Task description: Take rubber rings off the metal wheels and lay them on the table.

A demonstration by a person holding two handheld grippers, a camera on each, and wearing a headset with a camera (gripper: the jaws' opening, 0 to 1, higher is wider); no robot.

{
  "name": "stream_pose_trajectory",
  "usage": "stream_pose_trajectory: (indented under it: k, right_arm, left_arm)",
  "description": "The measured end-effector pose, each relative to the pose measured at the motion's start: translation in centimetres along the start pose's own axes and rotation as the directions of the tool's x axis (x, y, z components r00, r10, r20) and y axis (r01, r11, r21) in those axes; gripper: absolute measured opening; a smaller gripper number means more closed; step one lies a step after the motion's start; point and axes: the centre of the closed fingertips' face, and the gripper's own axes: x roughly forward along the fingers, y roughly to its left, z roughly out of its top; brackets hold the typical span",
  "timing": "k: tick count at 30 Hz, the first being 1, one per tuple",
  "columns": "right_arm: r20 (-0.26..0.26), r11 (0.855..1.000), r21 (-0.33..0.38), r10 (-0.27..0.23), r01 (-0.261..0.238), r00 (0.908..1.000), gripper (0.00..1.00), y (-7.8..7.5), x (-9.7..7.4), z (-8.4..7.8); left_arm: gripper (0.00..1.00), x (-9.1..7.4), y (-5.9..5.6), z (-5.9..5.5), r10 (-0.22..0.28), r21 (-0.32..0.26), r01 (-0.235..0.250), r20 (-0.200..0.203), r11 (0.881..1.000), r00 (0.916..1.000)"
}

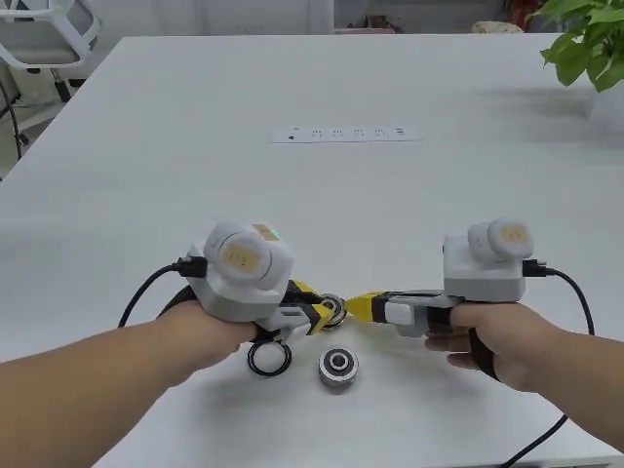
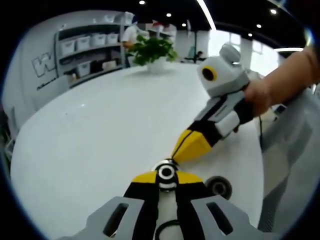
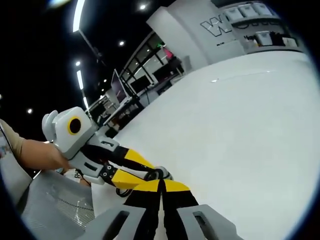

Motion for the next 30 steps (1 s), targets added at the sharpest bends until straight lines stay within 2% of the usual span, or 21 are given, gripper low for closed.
stream_pose_trajectory:
  k: [11, 30]
  right_arm:
    - [-0.017, 1.000, -0.001, 0.020, -0.020, 0.9997, 0.00, 0.4, 0.1, -0.2]
    - [-0.002, 0.998, 0.037, 0.057, -0.057, 0.9984, 0.00, 1.0, 0.3, 0.1]
  left_arm:
    - [0.11, 0.0, -0.1, 0.0, 0.001, 0.009, -0.001, 0.000, 1.000, 1.0000]
    - [0.11, 0.0, -0.1, 0.0, 0.003, 0.021, -0.003, 0.007, 1.000, 1.0000]
